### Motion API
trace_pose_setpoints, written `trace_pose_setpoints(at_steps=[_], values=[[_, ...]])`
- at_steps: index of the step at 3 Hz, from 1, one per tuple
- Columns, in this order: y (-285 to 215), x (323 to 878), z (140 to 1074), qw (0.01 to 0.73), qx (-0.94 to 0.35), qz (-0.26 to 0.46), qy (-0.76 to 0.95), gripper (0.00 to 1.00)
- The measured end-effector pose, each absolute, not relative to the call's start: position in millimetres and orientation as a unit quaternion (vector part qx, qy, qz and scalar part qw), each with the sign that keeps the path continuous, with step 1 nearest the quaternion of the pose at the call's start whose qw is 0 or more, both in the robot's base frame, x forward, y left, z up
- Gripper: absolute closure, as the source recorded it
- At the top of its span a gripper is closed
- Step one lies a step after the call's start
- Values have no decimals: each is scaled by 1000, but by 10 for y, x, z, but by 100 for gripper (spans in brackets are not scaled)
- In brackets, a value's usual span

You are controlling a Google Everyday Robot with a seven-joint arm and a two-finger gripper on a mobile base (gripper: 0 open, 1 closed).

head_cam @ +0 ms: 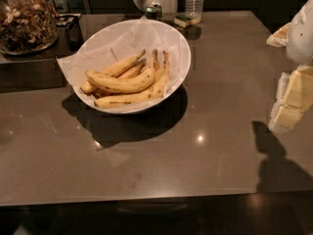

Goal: Pick banana from white bowl

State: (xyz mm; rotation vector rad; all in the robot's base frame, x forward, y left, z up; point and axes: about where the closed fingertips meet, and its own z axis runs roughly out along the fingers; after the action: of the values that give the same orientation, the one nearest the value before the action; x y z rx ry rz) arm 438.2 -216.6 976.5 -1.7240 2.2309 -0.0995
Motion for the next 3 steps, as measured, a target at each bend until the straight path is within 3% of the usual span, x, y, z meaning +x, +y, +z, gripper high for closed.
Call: trace_pose_setpoints(at_steps=[3], values=[[-1969,4455,9829,197,-619,-13,760,0]])
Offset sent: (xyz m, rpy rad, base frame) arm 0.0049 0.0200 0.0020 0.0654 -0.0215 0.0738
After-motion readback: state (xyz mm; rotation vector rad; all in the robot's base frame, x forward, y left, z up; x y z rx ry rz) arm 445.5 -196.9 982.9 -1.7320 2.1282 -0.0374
